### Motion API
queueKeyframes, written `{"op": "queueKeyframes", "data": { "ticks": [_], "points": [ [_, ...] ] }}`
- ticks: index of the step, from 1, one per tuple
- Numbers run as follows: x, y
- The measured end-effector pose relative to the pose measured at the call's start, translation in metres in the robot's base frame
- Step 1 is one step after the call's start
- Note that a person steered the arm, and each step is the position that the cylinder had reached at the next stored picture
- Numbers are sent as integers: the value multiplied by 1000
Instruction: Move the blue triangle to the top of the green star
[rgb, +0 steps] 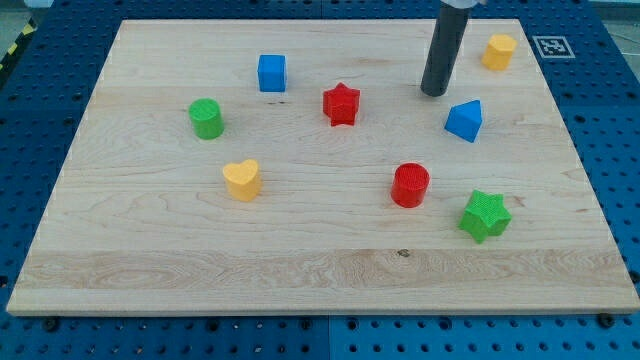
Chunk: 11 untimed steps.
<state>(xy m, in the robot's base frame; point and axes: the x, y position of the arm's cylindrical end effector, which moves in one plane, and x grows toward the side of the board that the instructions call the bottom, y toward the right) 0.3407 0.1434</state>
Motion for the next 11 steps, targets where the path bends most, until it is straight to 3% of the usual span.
{"op": "queueKeyframes", "data": {
  "ticks": [3,7,8,9,11],
  "points": [
    [34,0],
    [151,57],
    [156,82],
    [117,89],
    [102,79]
  ]
}}
